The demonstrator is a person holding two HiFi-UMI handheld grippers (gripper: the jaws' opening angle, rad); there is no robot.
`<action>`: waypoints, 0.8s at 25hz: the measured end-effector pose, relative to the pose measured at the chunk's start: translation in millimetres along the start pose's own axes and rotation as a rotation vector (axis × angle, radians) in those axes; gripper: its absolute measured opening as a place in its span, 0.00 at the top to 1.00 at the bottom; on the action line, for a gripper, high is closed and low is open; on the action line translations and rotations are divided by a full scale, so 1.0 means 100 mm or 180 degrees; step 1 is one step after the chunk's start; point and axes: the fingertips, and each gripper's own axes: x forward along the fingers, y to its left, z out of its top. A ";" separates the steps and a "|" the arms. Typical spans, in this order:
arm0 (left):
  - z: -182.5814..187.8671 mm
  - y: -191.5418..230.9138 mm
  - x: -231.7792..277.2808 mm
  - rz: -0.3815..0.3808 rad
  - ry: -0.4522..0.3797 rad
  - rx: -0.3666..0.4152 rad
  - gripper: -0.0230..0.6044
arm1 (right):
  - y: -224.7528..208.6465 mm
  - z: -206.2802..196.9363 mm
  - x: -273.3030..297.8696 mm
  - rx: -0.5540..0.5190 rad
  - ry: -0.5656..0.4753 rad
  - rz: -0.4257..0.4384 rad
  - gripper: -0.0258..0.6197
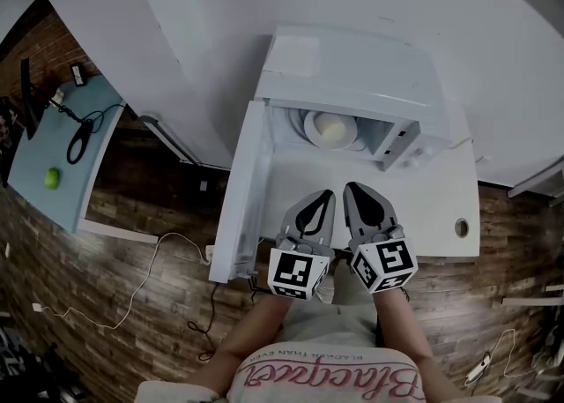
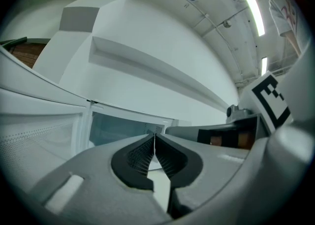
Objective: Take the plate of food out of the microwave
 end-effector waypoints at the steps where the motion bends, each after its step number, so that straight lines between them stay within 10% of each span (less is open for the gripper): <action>1: -0.02 0.01 0.02 0.0009 0.0011 -0.0001 0.95 | -0.01 -0.02 0.02 0.0003 0.0012 0.0017 0.94; 20: -0.27 0.33 0.57 0.0301 0.0169 0.0048 0.95 | -0.61 -0.52 0.60 0.0754 0.0259 0.0090 0.93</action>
